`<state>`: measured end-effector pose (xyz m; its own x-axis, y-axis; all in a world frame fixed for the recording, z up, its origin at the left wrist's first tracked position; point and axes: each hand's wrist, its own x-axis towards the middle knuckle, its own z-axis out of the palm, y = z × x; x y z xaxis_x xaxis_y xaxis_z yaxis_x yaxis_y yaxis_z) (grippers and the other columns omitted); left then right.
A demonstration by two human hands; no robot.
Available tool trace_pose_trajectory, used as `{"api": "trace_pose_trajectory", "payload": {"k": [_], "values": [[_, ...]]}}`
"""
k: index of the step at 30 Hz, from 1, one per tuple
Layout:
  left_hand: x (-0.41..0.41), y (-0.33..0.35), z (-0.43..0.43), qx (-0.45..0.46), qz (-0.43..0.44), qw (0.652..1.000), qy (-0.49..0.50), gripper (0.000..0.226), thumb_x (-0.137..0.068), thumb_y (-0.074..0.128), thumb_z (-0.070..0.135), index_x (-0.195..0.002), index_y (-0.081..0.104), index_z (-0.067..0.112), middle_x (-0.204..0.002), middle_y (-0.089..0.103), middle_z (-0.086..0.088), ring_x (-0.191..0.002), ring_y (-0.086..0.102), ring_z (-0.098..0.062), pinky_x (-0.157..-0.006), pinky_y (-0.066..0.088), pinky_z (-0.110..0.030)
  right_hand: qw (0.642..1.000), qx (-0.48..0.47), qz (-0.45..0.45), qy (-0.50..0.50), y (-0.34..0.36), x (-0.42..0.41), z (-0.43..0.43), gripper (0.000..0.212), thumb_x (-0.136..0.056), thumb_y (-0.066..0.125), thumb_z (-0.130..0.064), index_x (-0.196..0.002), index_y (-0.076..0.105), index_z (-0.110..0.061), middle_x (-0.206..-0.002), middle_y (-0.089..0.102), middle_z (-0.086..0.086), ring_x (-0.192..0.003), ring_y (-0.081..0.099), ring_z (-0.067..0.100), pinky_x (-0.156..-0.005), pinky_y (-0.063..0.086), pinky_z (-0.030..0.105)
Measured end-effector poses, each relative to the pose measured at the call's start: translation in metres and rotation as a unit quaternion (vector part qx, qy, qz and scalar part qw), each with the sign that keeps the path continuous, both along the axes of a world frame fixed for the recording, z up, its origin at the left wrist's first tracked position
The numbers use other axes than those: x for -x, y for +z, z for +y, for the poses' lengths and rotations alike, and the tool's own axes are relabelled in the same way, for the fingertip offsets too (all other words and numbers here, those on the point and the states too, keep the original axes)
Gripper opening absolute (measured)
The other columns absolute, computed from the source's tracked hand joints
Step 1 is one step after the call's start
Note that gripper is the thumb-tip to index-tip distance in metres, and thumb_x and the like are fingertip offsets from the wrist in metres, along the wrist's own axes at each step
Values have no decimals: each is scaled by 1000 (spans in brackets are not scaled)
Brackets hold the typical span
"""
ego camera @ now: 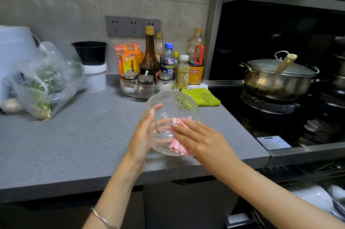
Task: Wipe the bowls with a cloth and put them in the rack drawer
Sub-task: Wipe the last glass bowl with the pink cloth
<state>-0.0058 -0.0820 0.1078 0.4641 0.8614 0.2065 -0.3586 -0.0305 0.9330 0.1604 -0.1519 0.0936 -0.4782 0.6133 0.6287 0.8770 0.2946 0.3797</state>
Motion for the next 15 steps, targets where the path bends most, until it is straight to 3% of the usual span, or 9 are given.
{"api": "trace_pose_trajectory", "payload": {"k": [1, 3, 5, 6, 8, 11, 15], "values": [[-2, 1, -3, 1, -5, 1000, -1, 55, -83, 41, 49, -132, 50, 28, -116, 67, -18, -110, 64, -28, -81, 57, -44, 1000, -16, 6, -5, -1, 2, 2, 32, -79, 56, -14, -105, 75, -10, -117, 69, 4, -110, 65, 22, -100, 39, 32], [-10, 0, -14, -2, -23, 1000, 12, 52, -83, 56, 51, -133, 50, 35, -121, 66, -9, -112, 64, -23, -86, 55, -45, 998, -34, 54, 0, -5, 13, 6, 30, -71, 74, -11, -101, 75, -9, -113, 71, 5, -106, 67, 22, -90, 49, 29], [-18, -6, -22, -17, -30, 999, 42, 51, -82, 59, 50, -132, 52, 40, -128, 63, -4, -118, 61, -21, -98, 48, -44, 992, -4, 122, 11, -8, 29, 7, 47, -58, 87, -9, -103, 74, -6, -113, 71, 7, -105, 68, 23, -76, 58, 30], [-19, -6, -23, -17, -36, 998, 44, 48, -83, 56, 51, -130, 53, 41, -130, 62, -6, -119, 60, -22, -101, 46, -44, 991, 6, 132, 19, -8, 32, 6, 48, -60, 85, -9, -106, 73, -6, -115, 70, 8, -106, 67, 24, -74, 59, 31], [-13, -2, -19, -5, -37, 999, 37, 40, -89, 50, 53, -126, 56, 39, -123, 65, -10, -115, 62, -27, -97, 48, -46, 995, 20, 95, 29, -7, 27, 3, 41, -70, 70, -15, -110, 72, -8, -119, 68, 6, -110, 65, 22, -84, 55, 29], [0, 1, -6, -30, -8, 999, 23, 52, -84, 38, 52, -130, 53, 35, -116, 67, -11, -110, 65, -25, -88, 54, -46, 1000, 19, 1, 8, -2, 8, -3, 37, -80, 52, -16, -111, 72, -10, -122, 67, 5, -114, 63, 21, -99, 44, 31], [-3, -2, -14, -31, -17, 999, 38, 49, -83, 50, 55, -131, 51, 42, -132, 59, -1, -116, 62, -17, -94, 50, -46, 1000, -12, 19, -16, 4, 16, -6, 37, -81, 45, -14, -101, 76, -10, -113, 71, 5, -106, 67, 20, -90, 51, 29]]}}
